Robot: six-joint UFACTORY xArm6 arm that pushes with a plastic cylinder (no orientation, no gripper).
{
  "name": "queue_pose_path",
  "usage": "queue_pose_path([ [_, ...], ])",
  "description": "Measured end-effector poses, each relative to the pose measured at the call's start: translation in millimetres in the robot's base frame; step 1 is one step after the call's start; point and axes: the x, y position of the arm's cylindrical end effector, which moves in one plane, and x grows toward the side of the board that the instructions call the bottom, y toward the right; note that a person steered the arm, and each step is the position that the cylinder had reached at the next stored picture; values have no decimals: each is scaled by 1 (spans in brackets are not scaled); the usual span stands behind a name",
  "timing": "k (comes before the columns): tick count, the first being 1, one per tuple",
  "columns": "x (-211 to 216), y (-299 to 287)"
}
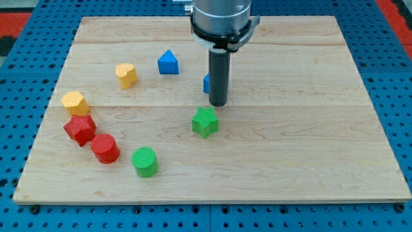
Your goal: Slide the blue cube to top left
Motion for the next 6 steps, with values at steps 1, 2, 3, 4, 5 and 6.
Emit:
queue_pose_path([
  [1, -31, -24],
  [2, -60, -47],
  [3, -68, -26],
  [4, -75, 31],
  [5, -106, 88],
  [6, -118, 124],
])
